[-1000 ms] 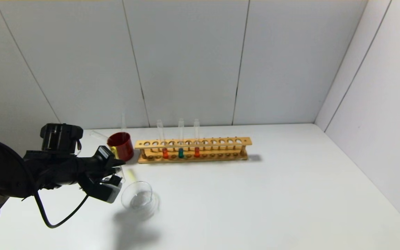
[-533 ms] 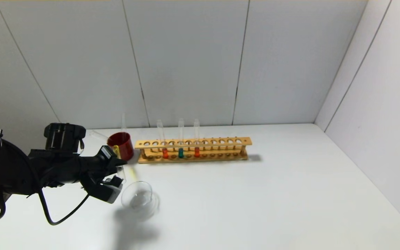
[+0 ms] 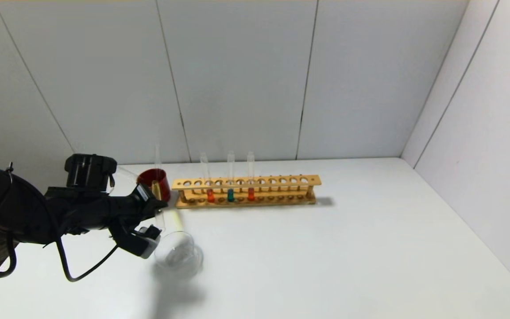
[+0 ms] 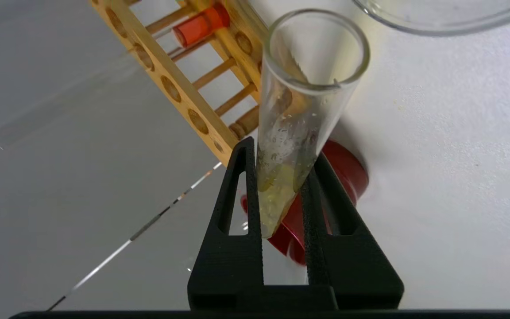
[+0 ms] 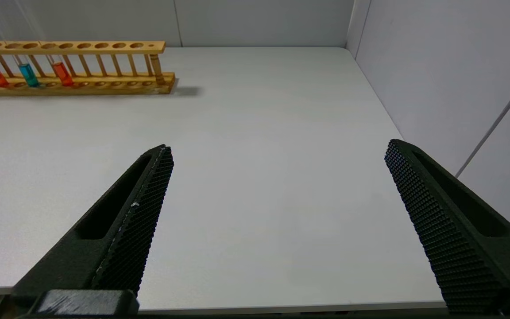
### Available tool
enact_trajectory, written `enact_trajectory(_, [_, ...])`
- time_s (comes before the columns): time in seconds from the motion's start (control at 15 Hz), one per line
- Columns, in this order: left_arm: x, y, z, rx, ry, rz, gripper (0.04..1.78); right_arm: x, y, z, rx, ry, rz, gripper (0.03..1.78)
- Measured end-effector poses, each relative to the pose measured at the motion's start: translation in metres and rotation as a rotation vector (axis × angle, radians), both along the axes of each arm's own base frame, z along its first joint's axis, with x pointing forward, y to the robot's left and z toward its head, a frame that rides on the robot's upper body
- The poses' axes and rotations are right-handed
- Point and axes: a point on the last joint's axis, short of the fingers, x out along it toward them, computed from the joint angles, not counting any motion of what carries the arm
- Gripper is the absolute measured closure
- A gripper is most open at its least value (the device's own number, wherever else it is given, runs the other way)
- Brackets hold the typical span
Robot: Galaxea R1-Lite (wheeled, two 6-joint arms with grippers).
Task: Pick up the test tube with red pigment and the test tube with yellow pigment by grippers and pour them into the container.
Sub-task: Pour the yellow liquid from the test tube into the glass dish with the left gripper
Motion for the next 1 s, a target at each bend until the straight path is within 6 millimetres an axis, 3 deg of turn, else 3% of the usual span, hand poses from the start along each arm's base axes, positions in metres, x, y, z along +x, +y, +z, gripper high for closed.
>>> enact_trajectory(1.0, [0.0013, -0.0081, -0.0025, 0.078, -0.012, -0.098, 1.51, 0.0000, 0.0000, 0.0000, 0.000, 0.000, 0.000, 0.06])
